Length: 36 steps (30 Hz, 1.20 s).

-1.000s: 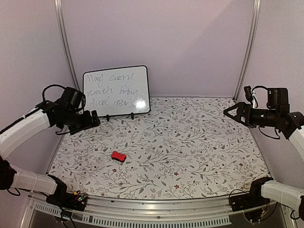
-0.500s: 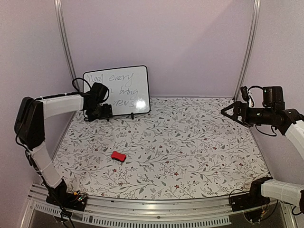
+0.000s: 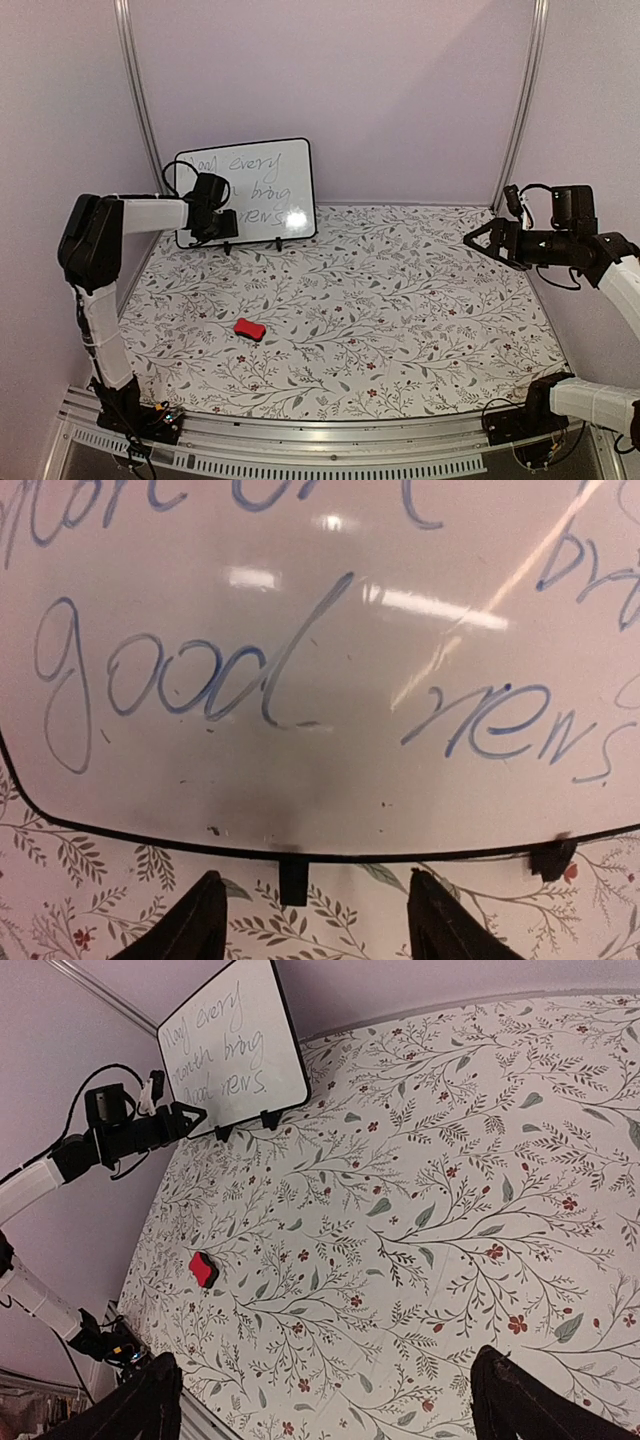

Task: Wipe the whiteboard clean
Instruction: Move the whiteboard to the center of the board.

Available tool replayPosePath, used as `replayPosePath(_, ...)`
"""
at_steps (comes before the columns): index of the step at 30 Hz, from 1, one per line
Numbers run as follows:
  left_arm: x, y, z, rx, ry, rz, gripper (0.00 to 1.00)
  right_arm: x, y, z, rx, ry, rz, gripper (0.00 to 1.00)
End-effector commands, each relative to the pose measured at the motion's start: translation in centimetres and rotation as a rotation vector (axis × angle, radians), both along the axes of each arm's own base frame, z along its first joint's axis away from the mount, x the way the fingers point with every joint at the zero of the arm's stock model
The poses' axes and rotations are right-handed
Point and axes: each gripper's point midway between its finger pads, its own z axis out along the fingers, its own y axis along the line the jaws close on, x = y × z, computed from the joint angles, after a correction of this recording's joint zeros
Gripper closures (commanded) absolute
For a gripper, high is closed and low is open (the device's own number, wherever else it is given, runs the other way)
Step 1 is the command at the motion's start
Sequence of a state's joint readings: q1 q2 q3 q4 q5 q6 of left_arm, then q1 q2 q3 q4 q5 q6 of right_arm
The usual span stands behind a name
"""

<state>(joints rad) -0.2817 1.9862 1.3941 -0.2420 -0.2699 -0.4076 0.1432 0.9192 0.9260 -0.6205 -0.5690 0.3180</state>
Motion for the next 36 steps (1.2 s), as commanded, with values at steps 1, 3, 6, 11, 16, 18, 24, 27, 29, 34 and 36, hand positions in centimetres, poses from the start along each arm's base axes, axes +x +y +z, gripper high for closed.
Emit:
replayPosePath(1,2.9,-1.2,0.2,-0.015,-0.066,-0.065,0.39,-0.2,0.4,0.7,0.005,-0.03,0.035,0.01)
replayPosePath(3,3.4,-1.0,-0.6,0.003,-0.044,-0.058,0.4,-0.2,0.4,0.7,0.003,-0.032,0.038,0.01)
replayPosePath(6,3.6,-0.6,-1.9,0.019,-0.01,-0.06,0.41,-0.2,0.4,0.4,0.001,-0.024,0.039,0.01)
replayPosePath(11,2.9,0.5,-2.7,-0.01,0.001,-0.037,0.42,-0.3,0.3,-0.2,-0.005,-0.019,0.034,0.01)
replayPosePath(16,2.2,0.4,-3.4,-0.031,-0.001,-0.053,0.46,-0.2,0.4,-0.6,-0.002,-0.012,0.037,0.01)
replayPosePath(18,2.2,0.4,-4.1,-0.031,0.012,-0.053,0.49,-0.1,0.4,-0.6,-0.002,-0.014,0.038,0.01)
replayPosePath(24,2.2,0.3,-5.1,-0.035,0.019,-0.054,0.5,0.0,0.4,-0.6,-0.003,-0.013,0.041,0.01)
replayPosePath(27,2.1,0.3,-5.4,-0.038,0.024,-0.05,0.58,-0.1,0.5,-0.7,-0.003,-0.011,0.042,0.01)
replayPosePath(29,2.0,0.3,-5.6,-0.038,0.027,-0.048,0.58,-0.2,0.5,-0.7,-0.002,-0.009,0.044,0.01)
replayPosePath(34,1.5,0.6,-5.8,-0.031,0.03,-0.047,0.61,-0.5,0.5,-0.7,0.002,-0.012,0.046,0.01)
replayPosePath(36,1.3,0.7,-5.9,-0.03,0.032,-0.045,0.6,-0.6,0.5,-0.7,0.001,-0.012,0.046,0.01)
